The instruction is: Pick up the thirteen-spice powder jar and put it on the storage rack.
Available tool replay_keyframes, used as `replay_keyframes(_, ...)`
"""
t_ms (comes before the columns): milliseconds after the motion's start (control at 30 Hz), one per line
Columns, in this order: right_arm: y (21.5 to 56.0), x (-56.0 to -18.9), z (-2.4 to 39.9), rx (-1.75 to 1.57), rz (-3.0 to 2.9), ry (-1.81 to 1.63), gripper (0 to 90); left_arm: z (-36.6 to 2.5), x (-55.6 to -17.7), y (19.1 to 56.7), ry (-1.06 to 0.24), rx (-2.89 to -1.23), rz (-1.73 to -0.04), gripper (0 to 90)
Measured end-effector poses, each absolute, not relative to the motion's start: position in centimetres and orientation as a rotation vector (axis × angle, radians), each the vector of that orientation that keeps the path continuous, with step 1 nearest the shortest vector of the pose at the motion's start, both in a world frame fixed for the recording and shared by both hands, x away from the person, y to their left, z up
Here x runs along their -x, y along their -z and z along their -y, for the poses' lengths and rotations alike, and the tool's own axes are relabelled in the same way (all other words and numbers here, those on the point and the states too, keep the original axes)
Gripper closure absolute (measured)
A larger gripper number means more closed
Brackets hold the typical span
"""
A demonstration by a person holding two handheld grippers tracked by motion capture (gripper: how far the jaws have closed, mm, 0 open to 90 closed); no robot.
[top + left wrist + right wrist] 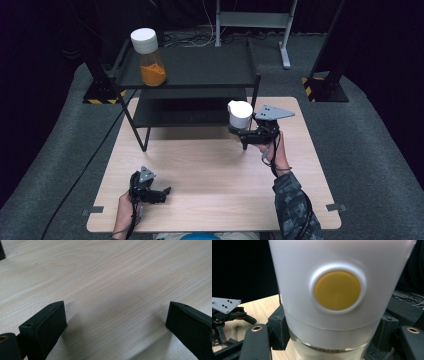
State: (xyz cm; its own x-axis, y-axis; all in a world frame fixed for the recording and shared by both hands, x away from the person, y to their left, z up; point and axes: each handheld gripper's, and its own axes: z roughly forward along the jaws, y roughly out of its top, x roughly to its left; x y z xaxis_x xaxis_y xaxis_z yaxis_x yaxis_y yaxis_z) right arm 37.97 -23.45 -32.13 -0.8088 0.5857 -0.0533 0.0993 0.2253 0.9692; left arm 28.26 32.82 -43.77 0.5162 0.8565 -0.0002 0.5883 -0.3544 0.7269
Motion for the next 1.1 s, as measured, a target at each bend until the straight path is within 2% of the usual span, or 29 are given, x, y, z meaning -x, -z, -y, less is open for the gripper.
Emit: replay_keyframes(1100, 28.4, -37.5, 23.6, -0.584, -2.059, -1.607, 30.0, -32.8, -28.3, 43.7, -0.502, -2.078, -1.175, 2.8)
